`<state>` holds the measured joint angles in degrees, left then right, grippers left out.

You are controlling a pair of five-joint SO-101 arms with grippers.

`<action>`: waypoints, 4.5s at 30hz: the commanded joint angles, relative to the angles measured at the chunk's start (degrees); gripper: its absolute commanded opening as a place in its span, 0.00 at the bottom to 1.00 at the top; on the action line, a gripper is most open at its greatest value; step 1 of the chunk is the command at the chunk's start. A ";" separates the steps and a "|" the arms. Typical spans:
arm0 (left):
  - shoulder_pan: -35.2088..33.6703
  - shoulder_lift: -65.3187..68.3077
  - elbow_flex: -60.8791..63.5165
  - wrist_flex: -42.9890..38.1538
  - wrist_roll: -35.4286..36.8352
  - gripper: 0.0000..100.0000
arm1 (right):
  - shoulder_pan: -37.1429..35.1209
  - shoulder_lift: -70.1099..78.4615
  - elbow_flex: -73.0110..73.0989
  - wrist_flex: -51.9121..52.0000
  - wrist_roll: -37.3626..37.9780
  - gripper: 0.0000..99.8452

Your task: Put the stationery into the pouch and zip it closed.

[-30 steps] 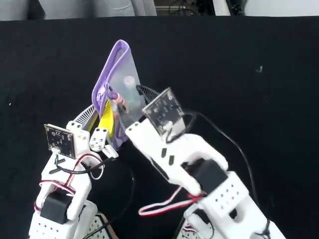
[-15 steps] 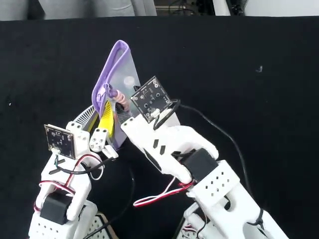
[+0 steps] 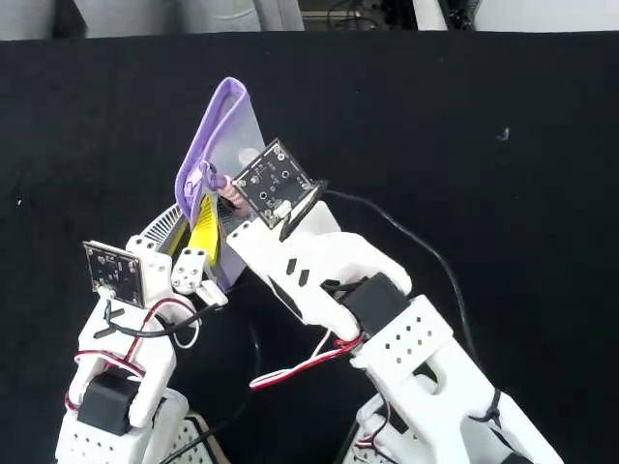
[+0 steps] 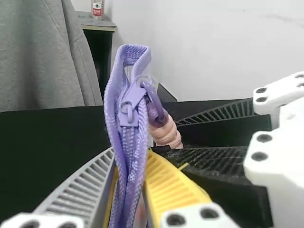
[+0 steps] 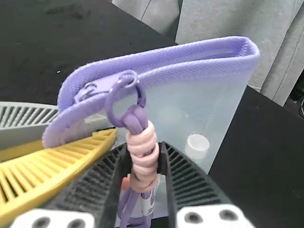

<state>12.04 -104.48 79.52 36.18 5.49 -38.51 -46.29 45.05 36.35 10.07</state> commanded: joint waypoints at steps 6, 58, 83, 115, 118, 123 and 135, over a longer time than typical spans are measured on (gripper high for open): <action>-0.66 0.00 -0.92 0.88 0.53 0.03 | -0.18 -0.40 -3.47 -0.79 0.79 0.01; -0.92 -0.09 -2.24 5.19 0.18 0.03 | 22.68 33.27 -56.40 9.14 11.16 0.01; -0.92 -0.09 -2.07 4.84 0.35 0.03 | 29.19 49.36 -73.45 14.33 10.90 0.01; -10.15 -0.09 -5.76 4.84 9.49 0.24 | 26.37 50.77 -78.99 32.35 10.73 0.01; -13.76 -0.09 -6.73 4.92 12.04 0.24 | 26.29 52.62 -77.32 31.56 10.73 0.01; -20.35 -0.09 -6.90 4.75 15.82 0.24 | 26.46 56.22 -75.47 30.77 10.73 0.01; -23.34 -0.09 -6.55 4.75 19.25 0.24 | 27.78 60.79 -65.54 27.34 10.90 0.01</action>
<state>-10.90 -104.13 76.18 41.27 24.22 -11.16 14.81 -23.52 66.51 20.70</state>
